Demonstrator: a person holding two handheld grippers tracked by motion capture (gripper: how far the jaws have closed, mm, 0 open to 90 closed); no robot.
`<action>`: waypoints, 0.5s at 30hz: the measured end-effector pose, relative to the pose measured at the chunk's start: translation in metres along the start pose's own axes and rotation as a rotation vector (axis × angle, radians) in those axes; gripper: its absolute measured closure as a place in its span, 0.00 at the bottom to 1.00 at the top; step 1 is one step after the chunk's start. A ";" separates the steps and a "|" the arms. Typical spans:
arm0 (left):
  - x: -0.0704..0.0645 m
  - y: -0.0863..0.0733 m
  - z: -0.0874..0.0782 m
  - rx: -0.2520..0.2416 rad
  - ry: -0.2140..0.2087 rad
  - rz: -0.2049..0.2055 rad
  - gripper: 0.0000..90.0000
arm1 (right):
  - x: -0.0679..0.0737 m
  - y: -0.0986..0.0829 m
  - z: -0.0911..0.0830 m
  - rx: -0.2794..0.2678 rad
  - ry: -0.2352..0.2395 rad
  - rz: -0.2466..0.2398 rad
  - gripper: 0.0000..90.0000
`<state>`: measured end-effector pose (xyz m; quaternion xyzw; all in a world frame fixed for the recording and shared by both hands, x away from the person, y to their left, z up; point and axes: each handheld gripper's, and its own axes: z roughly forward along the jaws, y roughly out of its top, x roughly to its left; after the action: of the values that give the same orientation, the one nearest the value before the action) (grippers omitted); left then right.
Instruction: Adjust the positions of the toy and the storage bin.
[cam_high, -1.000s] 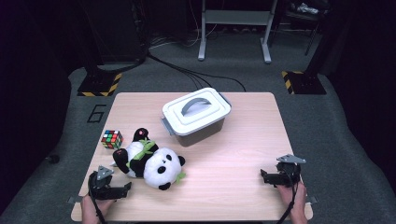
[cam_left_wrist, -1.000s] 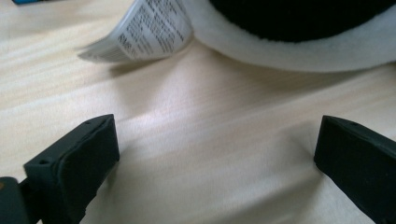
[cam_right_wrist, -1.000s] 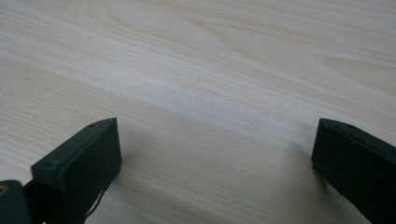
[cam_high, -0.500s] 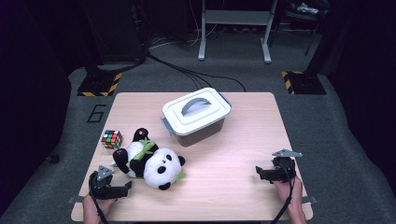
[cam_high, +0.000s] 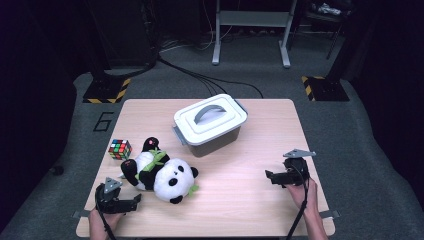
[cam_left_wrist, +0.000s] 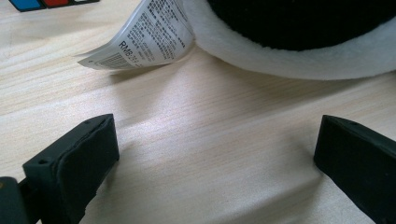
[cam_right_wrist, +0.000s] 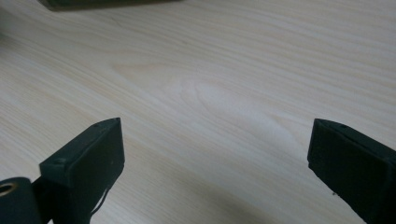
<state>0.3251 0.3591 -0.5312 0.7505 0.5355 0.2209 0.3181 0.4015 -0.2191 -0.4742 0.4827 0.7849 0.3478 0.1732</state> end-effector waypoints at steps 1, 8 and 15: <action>0.001 0.000 0.000 0.007 -0.001 0.008 0.00 | 0.002 0.004 0.000 -0.002 0.009 0.002 0.03; 0.000 0.000 0.000 0.006 -0.001 0.007 0.00 | 0.009 0.029 0.001 -0.012 0.036 -0.035 0.03; 0.000 0.000 0.000 0.006 -0.002 0.007 0.00 | 0.015 0.055 0.008 -0.010 0.060 -0.062 0.03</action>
<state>0.3251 0.3597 -0.5309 0.7535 0.5333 0.2198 0.3155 0.4347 -0.1868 -0.4393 0.4464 0.8026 0.3607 0.1628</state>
